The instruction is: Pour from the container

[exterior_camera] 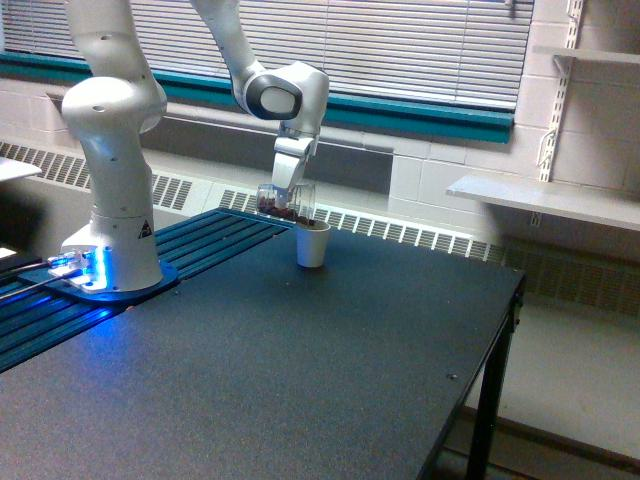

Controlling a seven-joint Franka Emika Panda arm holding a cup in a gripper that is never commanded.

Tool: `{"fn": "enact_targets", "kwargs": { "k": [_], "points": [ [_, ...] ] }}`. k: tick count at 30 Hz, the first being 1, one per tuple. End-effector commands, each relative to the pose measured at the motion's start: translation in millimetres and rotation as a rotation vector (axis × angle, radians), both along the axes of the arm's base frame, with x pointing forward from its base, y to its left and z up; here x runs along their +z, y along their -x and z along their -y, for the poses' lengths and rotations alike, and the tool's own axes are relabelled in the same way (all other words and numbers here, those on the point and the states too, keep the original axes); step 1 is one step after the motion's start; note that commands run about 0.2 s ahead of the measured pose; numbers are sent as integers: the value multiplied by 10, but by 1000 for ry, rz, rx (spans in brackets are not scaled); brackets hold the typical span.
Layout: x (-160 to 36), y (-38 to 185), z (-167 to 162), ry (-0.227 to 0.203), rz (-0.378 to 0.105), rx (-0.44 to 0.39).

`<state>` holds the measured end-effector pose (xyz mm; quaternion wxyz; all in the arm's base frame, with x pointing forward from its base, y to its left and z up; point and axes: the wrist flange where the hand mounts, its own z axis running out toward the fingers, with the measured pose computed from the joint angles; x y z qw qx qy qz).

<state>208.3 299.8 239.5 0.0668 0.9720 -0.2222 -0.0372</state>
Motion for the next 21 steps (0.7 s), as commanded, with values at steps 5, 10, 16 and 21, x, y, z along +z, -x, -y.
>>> {"fn": "enact_targets", "kwargs": {
  "k": [5, 10, 16, 21],
  "points": [
    [-17, -72, -51, -7, 0, 3],
    [-27, -82, -39, -7, -2, 0],
    [-16, -100, -17, -8, -2, -3],
    [7, -120, -4, -11, -4, 0]
  ]
}}
